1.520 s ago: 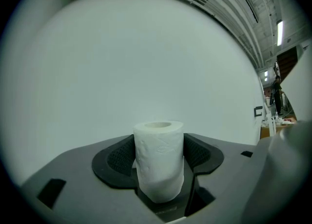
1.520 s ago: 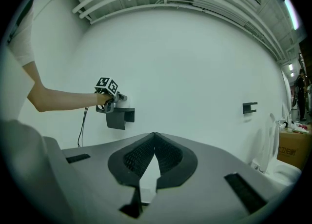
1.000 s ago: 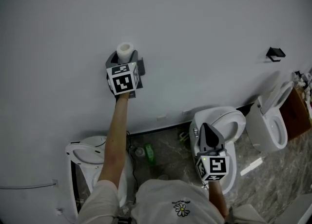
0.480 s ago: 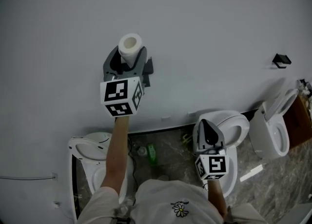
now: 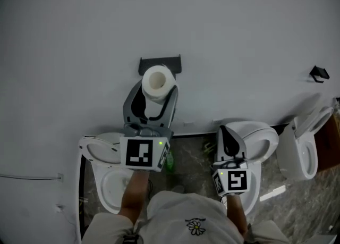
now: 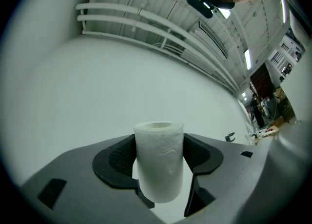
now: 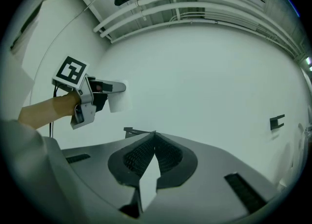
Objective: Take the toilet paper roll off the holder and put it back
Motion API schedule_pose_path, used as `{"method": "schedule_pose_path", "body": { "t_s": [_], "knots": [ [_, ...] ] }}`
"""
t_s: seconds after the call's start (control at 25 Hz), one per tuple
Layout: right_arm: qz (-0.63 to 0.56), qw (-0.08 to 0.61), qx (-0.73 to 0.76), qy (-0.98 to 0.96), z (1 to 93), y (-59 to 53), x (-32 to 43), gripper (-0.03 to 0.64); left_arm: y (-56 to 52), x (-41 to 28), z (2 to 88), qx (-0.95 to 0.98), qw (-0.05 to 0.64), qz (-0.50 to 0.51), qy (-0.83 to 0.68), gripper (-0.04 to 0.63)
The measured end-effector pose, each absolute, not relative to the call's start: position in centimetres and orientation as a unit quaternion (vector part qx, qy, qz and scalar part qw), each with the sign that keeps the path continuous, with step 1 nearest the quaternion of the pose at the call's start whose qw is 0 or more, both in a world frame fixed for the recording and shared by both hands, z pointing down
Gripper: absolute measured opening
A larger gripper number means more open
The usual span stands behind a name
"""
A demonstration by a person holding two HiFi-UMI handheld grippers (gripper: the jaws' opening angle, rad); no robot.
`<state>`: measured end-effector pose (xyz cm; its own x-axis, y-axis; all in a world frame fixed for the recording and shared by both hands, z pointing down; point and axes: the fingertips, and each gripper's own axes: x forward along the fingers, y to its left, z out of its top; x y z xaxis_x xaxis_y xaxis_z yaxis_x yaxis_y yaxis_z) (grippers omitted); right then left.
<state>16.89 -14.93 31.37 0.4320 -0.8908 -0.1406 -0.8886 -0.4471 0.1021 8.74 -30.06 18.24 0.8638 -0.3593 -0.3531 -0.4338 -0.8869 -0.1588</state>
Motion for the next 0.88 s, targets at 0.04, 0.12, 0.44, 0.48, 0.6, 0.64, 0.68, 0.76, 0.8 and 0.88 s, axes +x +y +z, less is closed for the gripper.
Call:
{"method": "schedule_pose_path", "body": {
  "t_s": [0.04, 0.12, 0.44, 0.48, 0.6, 0.64, 0.68, 0.76, 0.8, 0.88],
  "knots": [
    [-0.090, 0.006, 0.843, -0.530, 31.2, -15.2, 16.6, 0.008, -29.6, 8.4, 18.6, -0.957, 0.112, 0.165, 0.210, 0.302],
    [-0.096, 0.004, 0.838, -0.537, 30.8, -15.6, 16.0, 0.009, -28.9, 7.7, 19.6, -0.957, 0.101, 0.168, 0.213, 0.302],
    [-0.101, -0.007, 0.827, -0.553, 30.5, -16.6, 14.4, 0.008, -25.8, 5.5, 23.2, -0.965, 0.105, 0.151, 0.188, 0.302],
    [-0.098, -0.007, 0.826, -0.555, 30.5, -16.7, 14.6, 0.008, -25.7, 5.5, 23.4, -0.964, 0.104, 0.150, 0.191, 0.302],
    [-0.089, -0.007, 0.825, -0.557, 30.9, -16.7, 15.0, 0.008, -25.8, 5.4, 24.0, -0.965, 0.087, 0.149, 0.200, 0.302],
    [-0.087, -0.007, 0.825, -0.558, 31.1, -16.8, 15.0, 0.008, -26.0, 5.3, 24.3, -0.964, 0.083, 0.148, 0.203, 0.302],
    [-0.085, -0.007, 0.825, -0.558, 31.3, -17.0, 15.0, 0.008, -26.3, 5.2, 24.6, -0.964, 0.081, 0.146, 0.206, 0.302],
    [-0.081, -0.005, 0.825, -0.559, 31.6, -17.1, 14.9, 0.009, -26.6, 5.1, 25.0, -0.964, 0.079, 0.143, 0.208, 0.302],
    [-0.079, -0.004, 0.825, -0.559, 31.7, -17.1, 14.9, 0.008, -26.7, 5.1, 25.1, -0.965, 0.078, 0.142, 0.209, 0.302],
    [-0.078, -0.003, 0.825, -0.559, 31.8, -17.2, 14.9, 0.008, -26.8, 5.2, 25.3, -0.965, 0.077, 0.140, 0.210, 0.302]
  ]
}}
